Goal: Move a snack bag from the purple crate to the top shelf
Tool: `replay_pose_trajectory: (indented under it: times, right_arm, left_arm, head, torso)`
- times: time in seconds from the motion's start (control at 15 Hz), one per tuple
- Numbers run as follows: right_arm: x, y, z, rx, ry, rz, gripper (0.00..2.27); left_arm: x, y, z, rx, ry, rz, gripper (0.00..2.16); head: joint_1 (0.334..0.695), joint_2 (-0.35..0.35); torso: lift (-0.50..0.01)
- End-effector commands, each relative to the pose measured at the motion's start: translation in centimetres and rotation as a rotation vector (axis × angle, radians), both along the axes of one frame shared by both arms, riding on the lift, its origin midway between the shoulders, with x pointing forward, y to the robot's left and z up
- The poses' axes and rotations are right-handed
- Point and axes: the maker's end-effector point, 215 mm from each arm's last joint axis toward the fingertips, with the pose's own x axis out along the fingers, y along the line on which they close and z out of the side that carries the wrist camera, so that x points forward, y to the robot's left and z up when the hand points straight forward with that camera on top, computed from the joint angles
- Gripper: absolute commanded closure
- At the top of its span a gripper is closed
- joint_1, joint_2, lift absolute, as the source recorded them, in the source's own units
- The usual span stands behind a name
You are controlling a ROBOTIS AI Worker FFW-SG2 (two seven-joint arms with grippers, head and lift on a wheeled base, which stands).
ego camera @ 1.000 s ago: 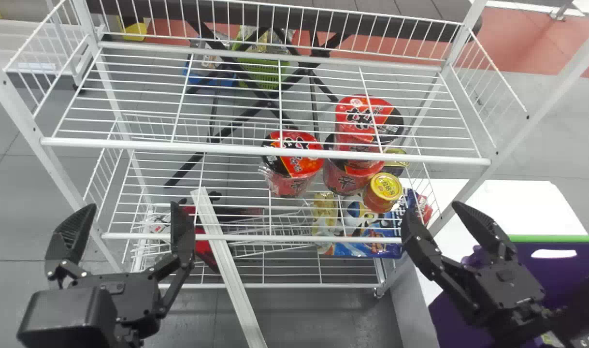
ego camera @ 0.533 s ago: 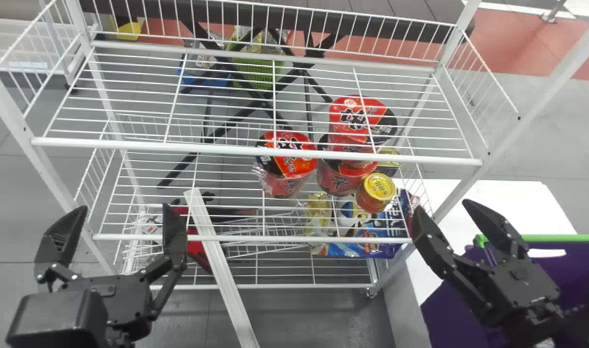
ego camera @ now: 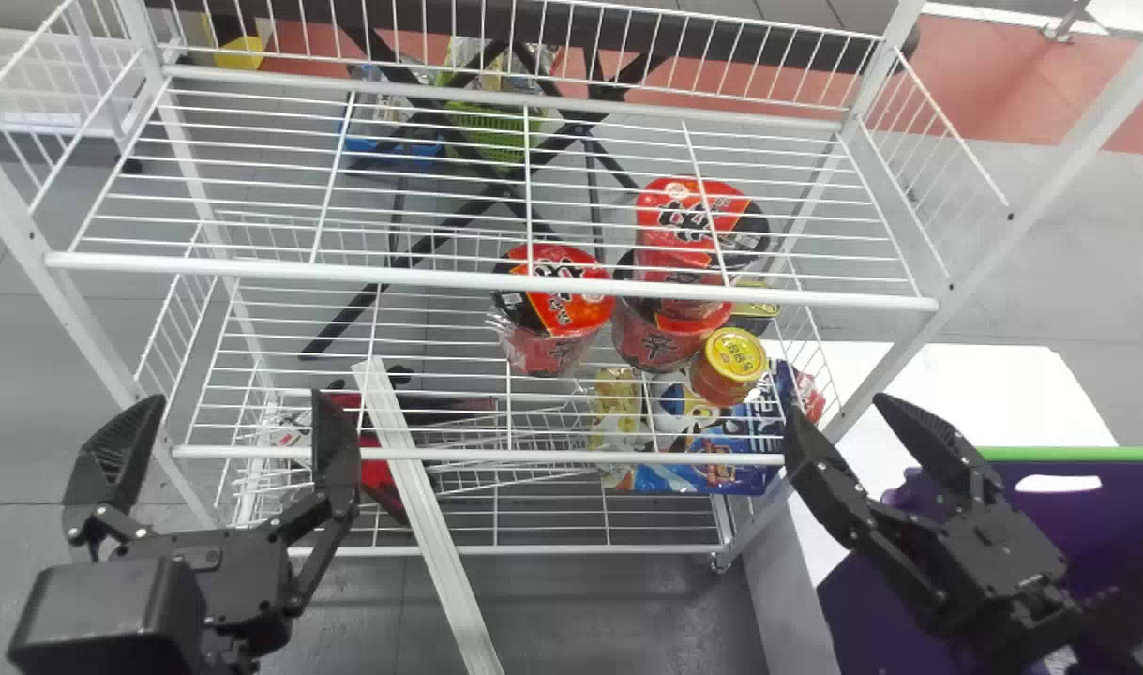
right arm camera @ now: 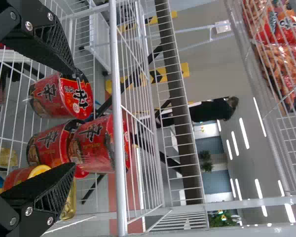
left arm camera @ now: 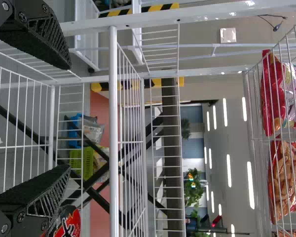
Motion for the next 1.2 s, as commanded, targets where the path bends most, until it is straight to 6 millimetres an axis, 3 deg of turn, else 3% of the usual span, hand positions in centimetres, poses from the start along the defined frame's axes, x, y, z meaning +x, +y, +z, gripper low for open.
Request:
replay_pose_trajectory:
  times: [0.0, 0.13, 0.27, 0.6, 0.73, 0.8, 1.0, 1.07, 1.13]
  right_arm:
    - [-0.2, 0.1, -0.1, -0.005, 0.029, 0.017, 0.16]
    - [-0.9, -1.1, -1.1, -0.033, 0.13, 0.003, 0.16]
    - [-3.4, -4.5, -3.9, -0.07, 0.373, -0.101, 0.17]
    - [-6.3, -16.2, -3.1, -0.136, 0.503, -0.36, 0.17]
    - [-8.3, -20.1, -3.1, -0.05, 0.588, -0.442, 0.17]
    - [-8.6, -22.9, -1.6, -0.015, 0.573, -0.512, 0.17]
    - [-8.7, -26.7, -1.4, 0.078, 0.575, -0.601, 0.22]
    - [-9.7, -25.5, -3.6, 0.181, 0.643, -0.583, 0.22]
    - [-9.8, -26.3, -3.9, 0.183, 0.661, -0.57, 0.22]
  left_arm:
    - [0.1, 0.0, -0.2, 0.002, 0.004, 0.002, 0.1]
    - [0.1, 0.0, -0.4, 0.004, 0.007, 0.002, 0.1]
    - [0.3, 0.2, -0.8, 0.005, 0.012, 0.004, 0.1]
    - [0.6, -0.6, -1.1, 0.005, 0.017, -0.012, 0.1]
    - [0.7, -0.7, -1.5, 0.007, 0.021, -0.014, 0.1]
    - [0.7, -0.9, -1.7, 0.008, 0.025, -0.019, 0.1]
    - [0.8, -1.5, -2.0, 0.016, 0.041, -0.032, 0.1]
    - [0.8, -1.6, -2.3, 0.023, 0.049, -0.037, 0.1]
    - [0.9, -1.8, -2.5, 0.03, 0.06, -0.043, 0.1]
  head:
    - [0.695, -0.164]
    - [0.695, -0.158]
    - [0.695, -0.169]
    - [0.695, -0.328]
    - [0.695, -0.35]
    - [0.695, -0.35]
    - [0.695, -0.35]
    - [0.695, -0.35]
    - [0.695, -0.35]
  torso:
    - [-0.455]
    - [-0.455]
    - [-0.455]
    - [-0.455]
    - [-0.455]
    - [-0.455]
    - [-0.455]
    - [-0.455]
    - [-0.455]
